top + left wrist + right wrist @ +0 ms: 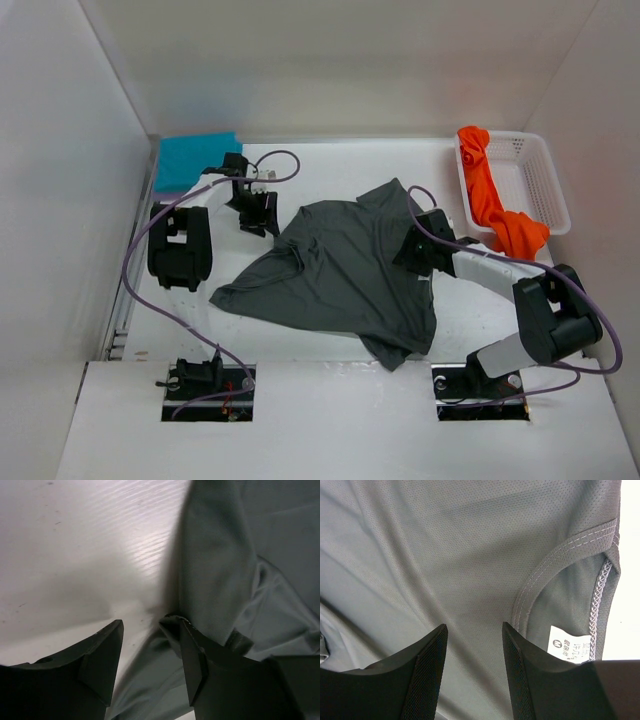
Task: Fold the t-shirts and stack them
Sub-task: Flatten out the tshirt
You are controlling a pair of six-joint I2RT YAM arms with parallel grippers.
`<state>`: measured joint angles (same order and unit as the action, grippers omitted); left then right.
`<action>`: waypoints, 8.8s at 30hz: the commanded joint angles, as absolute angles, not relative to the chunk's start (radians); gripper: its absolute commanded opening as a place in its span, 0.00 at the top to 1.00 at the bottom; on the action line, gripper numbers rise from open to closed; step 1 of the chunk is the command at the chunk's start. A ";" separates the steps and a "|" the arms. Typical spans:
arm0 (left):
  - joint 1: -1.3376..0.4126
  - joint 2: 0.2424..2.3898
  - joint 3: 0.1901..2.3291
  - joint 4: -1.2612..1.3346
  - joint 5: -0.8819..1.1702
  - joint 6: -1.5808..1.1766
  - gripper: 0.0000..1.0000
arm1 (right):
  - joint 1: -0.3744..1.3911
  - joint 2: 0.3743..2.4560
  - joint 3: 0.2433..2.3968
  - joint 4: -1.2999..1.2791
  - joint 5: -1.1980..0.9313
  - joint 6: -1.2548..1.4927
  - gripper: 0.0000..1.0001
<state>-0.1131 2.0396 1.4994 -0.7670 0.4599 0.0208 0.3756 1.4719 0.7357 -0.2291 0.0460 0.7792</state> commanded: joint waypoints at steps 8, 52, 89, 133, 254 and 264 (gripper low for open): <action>-0.139 2.031 1.497 -0.773 0.543 -0.015 0.67 | 0.387 1.428 0.723 -0.202 0.067 0.788 0.48; -0.099 2.052 1.601 -0.038 -0.043 0.505 0.68 | 0.389 1.454 0.738 -0.252 0.109 0.776 0.48; -0.059 1.844 1.184 -0.293 -0.018 0.425 0.60 | 0.525 1.439 0.788 -0.581 0.262 0.655 0.46; 0.082 1.482 0.847 -0.597 -0.091 0.528 0.42 | 0.769 0.853 0.463 -0.827 0.174 1.309 1.00; 0.057 1.337 1.279 -1.183 0.355 1.033 0.31 | 1.034 0.759 0.578 -1.075 -0.066 1.244 1.00; 0.065 1.986 1.733 -0.784 0.284 0.575 0.39 | 1.076 0.735 0.492 -1.025 -0.071 1.315 1.00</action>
